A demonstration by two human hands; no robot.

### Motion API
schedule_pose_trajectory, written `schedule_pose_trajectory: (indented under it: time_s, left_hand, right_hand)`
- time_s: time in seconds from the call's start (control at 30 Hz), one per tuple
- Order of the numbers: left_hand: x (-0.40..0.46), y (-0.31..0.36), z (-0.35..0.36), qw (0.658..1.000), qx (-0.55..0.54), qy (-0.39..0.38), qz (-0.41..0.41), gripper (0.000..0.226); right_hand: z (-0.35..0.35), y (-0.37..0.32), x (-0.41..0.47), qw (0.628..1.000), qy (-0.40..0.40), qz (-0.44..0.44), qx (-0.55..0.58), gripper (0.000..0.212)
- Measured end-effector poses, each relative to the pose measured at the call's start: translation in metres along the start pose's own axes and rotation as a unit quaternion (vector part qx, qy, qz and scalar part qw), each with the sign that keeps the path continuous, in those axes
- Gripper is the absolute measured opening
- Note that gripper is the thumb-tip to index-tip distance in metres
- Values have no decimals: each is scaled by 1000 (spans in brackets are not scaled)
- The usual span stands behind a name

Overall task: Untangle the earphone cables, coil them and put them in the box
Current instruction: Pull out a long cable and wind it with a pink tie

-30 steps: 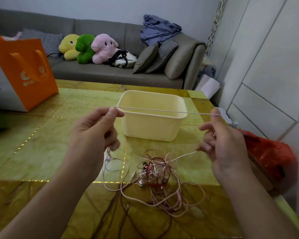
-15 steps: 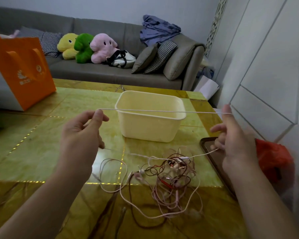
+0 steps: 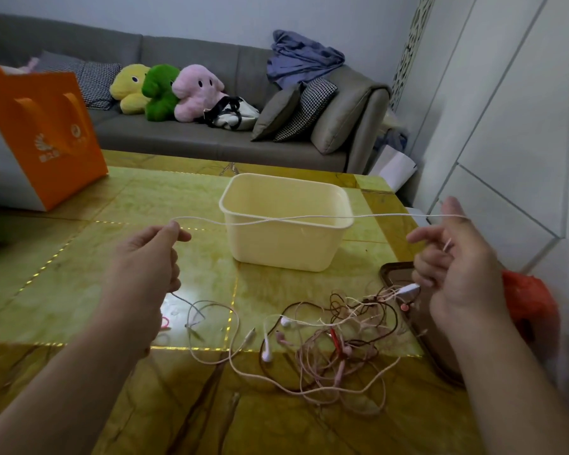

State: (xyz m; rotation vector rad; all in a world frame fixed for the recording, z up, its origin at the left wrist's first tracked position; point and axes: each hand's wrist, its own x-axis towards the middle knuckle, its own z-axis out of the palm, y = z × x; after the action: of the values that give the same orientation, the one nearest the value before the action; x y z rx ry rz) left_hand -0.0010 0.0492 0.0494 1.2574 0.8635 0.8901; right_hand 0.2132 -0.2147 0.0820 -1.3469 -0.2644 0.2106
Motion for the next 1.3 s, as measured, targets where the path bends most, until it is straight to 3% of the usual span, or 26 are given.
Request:
schedule_pose_trajectory:
  time_s: [0.2, 0.33, 0.53, 0.7, 0.8, 0.9, 1.07, 1.13, 1.2, 1.27, 1.3]
  left_hand:
    - [0, -4, 4, 997, 59, -35, -23, 19]
    - [-2, 5, -1, 1000, 5, -6, 1, 25]
    - [3, 12, -10, 998, -60, 3, 0, 43]
    - [-1, 24, -12, 986, -160, -54, -13, 49]
    - [1, 16, -11, 998, -38, -54, 16, 31]
    - [2, 10, -8, 997, 27, -67, -10, 17]
    - [7, 6, -5, 993, 105, -46, -31, 15]
    - [3, 3, -5, 968, 246, -18, 37, 17]
    - [-9, 1, -1, 916, 392, -5, 92, 29]
    - [-26, 3, 8, 897, 408, -27, 169, 42]
    - [-37, 6, 13, 892, 389, -56, 222, 35]
  right_hand:
    - [13, 2, -10, 988, -107, -21, 108, 46]
    - [12, -6, -10, 982, -66, -51, 168, 51]
    - [4, -5, -10, 988, -26, -39, 149, 65]
    - [9, -2, -9, 993, -3, 9, 120, 59]
    - [12, 7, -9, 997, -35, 3, 69, 45]
    - [17, 13, -12, 996, -79, -15, 31, 31]
    - [22, 17, -19, 991, -129, -33, -26, 46]
    - [25, 16, -21, 988, -143, -43, -50, 49]
    - [28, 15, -24, 983, -161, -55, -71, 50]
    - [34, 16, -29, 976, -187, -63, -89, 50]
    - [38, 17, -32, 972, -208, -63, -86, 49]
